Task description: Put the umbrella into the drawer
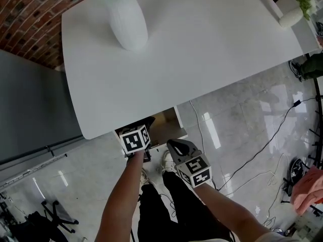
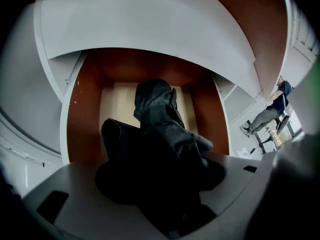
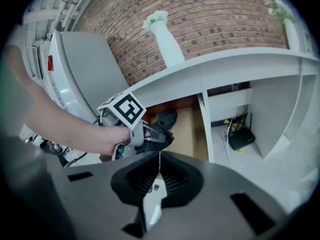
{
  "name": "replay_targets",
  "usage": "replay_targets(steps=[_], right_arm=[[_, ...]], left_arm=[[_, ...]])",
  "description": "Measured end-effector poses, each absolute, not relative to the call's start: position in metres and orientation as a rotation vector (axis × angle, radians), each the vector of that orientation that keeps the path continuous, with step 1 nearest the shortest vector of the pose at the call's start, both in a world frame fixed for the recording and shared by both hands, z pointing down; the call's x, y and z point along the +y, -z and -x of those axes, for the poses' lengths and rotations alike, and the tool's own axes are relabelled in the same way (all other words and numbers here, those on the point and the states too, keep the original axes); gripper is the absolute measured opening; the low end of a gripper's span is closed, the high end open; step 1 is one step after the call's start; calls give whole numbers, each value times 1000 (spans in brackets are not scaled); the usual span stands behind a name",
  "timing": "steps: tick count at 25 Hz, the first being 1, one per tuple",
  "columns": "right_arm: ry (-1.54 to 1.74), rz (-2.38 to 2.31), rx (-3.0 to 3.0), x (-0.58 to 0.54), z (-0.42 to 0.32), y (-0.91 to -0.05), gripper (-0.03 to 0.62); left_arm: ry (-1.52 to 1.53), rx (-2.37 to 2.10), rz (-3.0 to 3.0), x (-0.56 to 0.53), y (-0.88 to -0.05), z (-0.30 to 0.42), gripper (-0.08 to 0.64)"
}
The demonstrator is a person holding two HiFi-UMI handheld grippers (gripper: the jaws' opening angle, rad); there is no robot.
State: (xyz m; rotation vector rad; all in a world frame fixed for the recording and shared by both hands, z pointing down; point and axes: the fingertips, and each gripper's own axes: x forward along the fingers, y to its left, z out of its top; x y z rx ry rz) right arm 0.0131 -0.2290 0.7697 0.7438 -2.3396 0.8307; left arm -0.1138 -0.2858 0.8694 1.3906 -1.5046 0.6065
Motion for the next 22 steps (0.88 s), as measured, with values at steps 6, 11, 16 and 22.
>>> replay_targets(steps=[6, 11, 16, 22], right_arm=[[-858, -756, -2340, -242, -11, -775, 18], [-876, -769, -2338, -246, -9, -777, 17], [-928, -801, -2325, -249, -13, -782, 18], [-937, -803, -2325, -245, -16, -783, 17]], left_arm=[[-606, -1486, -1397, -298, -872, 107, 261], [-642, -1480, -1385, -298, -876, 108, 261], [-666, -1475, -1377, -299, -879, 106, 262], [-638, -1434, -1382, -300, -882, 103, 272]])
